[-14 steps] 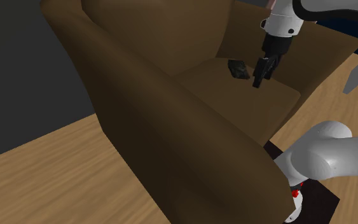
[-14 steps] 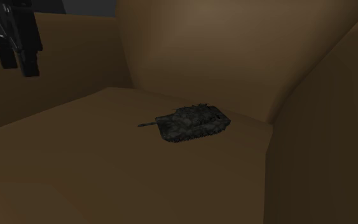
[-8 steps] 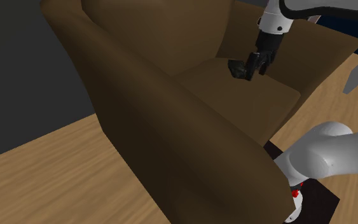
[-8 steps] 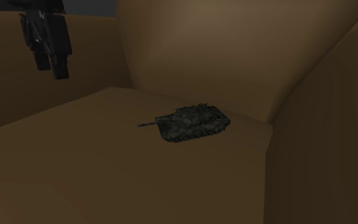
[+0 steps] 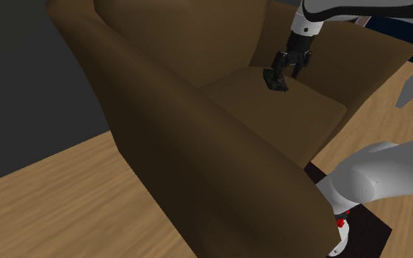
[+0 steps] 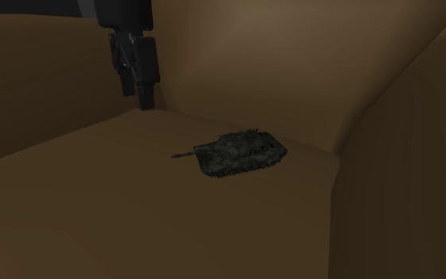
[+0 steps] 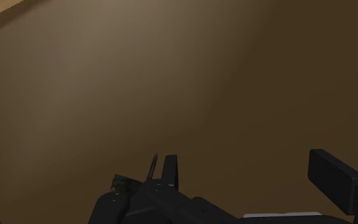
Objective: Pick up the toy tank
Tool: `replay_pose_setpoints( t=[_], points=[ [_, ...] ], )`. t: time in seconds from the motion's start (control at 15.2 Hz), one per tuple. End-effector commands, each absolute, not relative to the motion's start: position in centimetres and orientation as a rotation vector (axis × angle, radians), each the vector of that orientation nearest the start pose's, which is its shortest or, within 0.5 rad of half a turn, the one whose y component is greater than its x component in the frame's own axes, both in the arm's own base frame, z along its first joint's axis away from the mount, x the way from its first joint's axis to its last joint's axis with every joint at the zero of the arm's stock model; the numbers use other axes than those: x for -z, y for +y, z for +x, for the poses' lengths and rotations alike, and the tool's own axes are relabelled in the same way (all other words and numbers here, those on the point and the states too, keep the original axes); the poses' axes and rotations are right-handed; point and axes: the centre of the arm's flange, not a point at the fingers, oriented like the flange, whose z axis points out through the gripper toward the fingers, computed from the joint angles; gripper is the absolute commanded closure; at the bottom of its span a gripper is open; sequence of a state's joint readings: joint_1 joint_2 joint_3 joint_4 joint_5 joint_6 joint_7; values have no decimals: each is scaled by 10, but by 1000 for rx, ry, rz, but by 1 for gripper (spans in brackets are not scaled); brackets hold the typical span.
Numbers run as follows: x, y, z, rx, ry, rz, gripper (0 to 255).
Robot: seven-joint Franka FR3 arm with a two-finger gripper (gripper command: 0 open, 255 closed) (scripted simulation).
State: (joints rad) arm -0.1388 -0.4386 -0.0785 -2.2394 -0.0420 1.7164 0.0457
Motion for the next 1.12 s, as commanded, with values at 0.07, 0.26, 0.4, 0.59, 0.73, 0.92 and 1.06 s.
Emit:
replay_pose_setpoints(
  t=[0.07,0.26,0.4,0.59,0.73,0.92,1.06],
  points=[
    [-527,-126,420,-93,531,-3098,0],
    [-522,-158,438,-53,672,-3074,0],
    [-519,-181,448,-27,766,-3053,0],
    [-516,-215,460,13,905,-3017,0],
    [-510,-220,462,18,923,-3012,0],
    [-494,-220,462,18,923,-3012,0],
    [-484,-220,462,18,923,-3012,0]
  ],
)
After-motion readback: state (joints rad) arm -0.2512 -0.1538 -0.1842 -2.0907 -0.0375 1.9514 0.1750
